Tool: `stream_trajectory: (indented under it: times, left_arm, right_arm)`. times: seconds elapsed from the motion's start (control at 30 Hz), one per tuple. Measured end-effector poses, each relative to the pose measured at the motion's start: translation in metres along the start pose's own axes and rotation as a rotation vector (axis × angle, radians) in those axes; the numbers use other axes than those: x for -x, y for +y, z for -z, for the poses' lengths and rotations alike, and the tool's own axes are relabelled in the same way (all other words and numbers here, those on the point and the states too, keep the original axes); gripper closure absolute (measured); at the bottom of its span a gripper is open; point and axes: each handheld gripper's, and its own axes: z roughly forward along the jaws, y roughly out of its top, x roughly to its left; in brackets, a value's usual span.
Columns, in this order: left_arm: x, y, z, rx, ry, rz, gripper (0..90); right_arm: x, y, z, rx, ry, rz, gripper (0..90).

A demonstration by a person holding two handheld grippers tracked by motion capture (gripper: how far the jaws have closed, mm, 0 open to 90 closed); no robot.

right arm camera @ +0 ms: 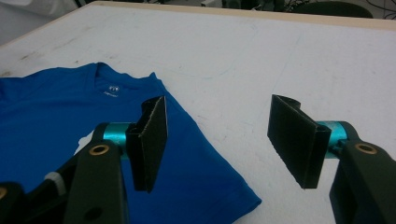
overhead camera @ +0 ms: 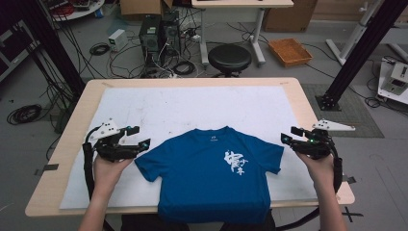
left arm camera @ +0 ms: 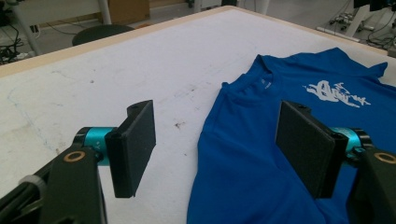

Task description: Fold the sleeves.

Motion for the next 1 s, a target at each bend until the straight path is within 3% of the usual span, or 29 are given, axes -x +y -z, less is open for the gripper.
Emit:
stream_trajectory:
  times: [0.37, 0.47, 0.77, 0.87, 0.9, 1.0]
  left_arm:
    - [-0.003, -0.003, 0.003, -0.003, -0.017, 0.014, 29.1]
    - [-0.004, -0.008, 0.001, -0.029, -0.039, 0.024, 29.1]
    - [-0.010, -0.016, 0.005, -0.064, -0.041, 0.053, 29.2]
    - [-0.011, -0.019, 0.006, -0.071, -0.045, 0.062, 33.3]
    - [-0.014, -0.023, 0.006, -0.093, -0.058, 0.076, 35.8]
    - [-0.016, -0.031, 0.005, -0.150, -0.046, 0.116, 38.4]
  right_arm:
    - [0.002, 0.000, 0.001, 0.004, -0.009, -0.002, 37.8]
    - [0.003, 0.001, -0.001, 0.002, -0.012, -0.003, 37.8]
    - [0.002, 0.003, -0.004, 0.000, -0.014, 0.000, 37.8]
    - [0.003, 0.003, -0.004, 0.001, -0.018, -0.002, 37.7]
    - [0.004, 0.003, -0.003, 0.005, -0.019, -0.004, 37.7]
    - [0.005, 0.003, -0.003, 0.005, -0.021, -0.010, 37.8]
